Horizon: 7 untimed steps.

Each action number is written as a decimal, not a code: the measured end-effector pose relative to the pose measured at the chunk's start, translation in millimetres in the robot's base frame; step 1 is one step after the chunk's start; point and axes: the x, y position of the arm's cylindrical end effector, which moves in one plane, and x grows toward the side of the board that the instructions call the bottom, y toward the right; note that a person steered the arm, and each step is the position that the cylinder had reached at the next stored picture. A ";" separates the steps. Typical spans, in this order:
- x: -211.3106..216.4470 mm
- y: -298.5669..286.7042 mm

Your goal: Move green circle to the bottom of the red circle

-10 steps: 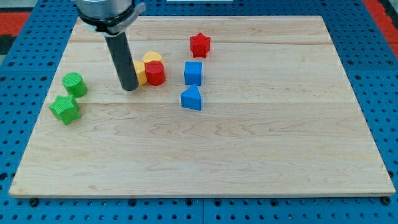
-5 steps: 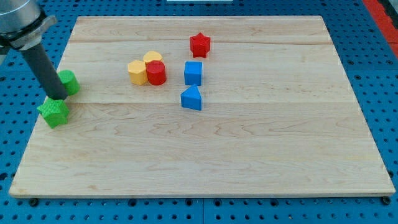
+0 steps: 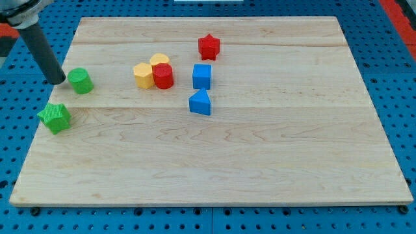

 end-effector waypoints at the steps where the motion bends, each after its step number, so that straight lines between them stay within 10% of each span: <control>1: 3.1 23.5; 7: 67.0 150.4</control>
